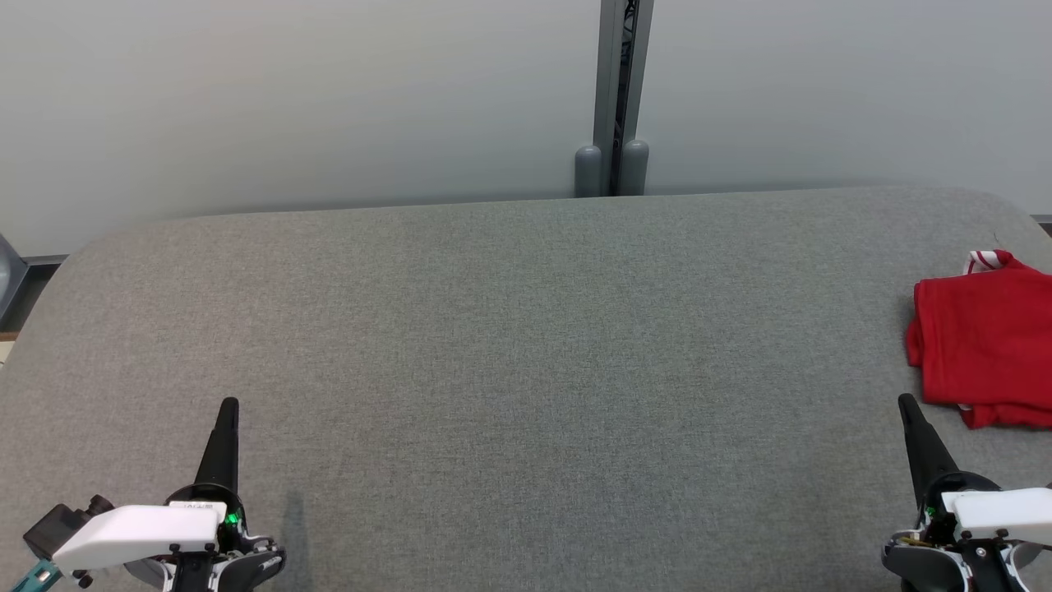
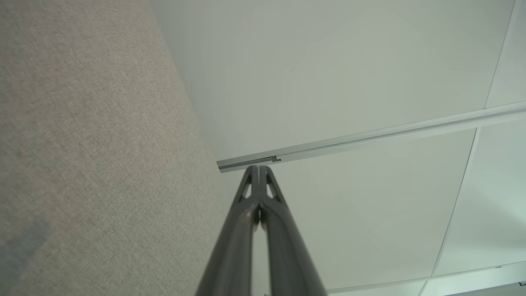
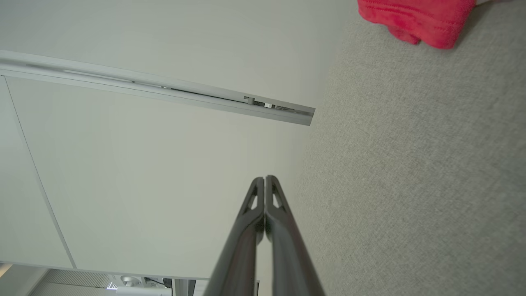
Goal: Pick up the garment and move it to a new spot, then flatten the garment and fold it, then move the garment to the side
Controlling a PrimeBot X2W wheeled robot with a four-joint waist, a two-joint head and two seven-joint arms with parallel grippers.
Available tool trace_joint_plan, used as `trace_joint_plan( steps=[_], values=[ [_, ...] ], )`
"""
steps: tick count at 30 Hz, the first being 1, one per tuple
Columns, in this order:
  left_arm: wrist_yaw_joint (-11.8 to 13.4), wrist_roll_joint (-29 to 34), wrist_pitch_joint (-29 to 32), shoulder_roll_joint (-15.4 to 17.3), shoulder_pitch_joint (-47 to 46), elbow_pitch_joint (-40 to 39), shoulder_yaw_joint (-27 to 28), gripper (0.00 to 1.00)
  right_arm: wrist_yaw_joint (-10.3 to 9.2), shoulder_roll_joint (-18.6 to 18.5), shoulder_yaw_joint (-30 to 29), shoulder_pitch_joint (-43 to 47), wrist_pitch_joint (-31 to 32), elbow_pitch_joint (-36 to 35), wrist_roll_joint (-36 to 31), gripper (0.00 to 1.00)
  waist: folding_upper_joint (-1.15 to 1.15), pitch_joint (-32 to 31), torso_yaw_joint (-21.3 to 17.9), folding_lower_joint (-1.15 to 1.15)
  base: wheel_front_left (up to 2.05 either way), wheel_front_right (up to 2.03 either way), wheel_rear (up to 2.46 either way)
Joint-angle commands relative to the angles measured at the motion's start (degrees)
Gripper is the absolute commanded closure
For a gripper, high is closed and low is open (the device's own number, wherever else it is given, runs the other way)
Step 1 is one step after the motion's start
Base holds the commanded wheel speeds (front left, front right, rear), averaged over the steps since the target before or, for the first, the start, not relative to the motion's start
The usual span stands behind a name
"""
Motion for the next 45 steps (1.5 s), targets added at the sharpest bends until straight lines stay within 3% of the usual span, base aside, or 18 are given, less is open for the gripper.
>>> trace_joint_plan(
  steps=[1, 24, 45],
  values=[
    [-0.31, -1.42, 0.45, 0.34, -1.47, -0.51, 0.43, 1.0, 0.02, -0.55, -0.23, -1.06, 0.49, -0.12, 1.43, 1.0, 0.0, 0.01, 0.0, 0.0, 0.0, 0.0, 0.0],
    [-1.26, -9.86, 2.62, 0.42, -2.7, -0.97, 1.37, 1.0, 0.02, -0.67, -0.63, -2.33, 2.7, 0.5, 10.93, 1.0, 0.0, 0.19, 0.0, 0.0, 0.0, 0.0, 0.0],
    [-1.16, -9.78, 2.67, 0.41, -2.59, -0.94, 1.34, 1.0, 0.02, -0.66, -0.63, -2.15, 2.76, 0.5, 10.66, 1.0, 0.0, 0.19, 0.0, 0.0, 0.0, 0.0, 0.0]
  ],
)
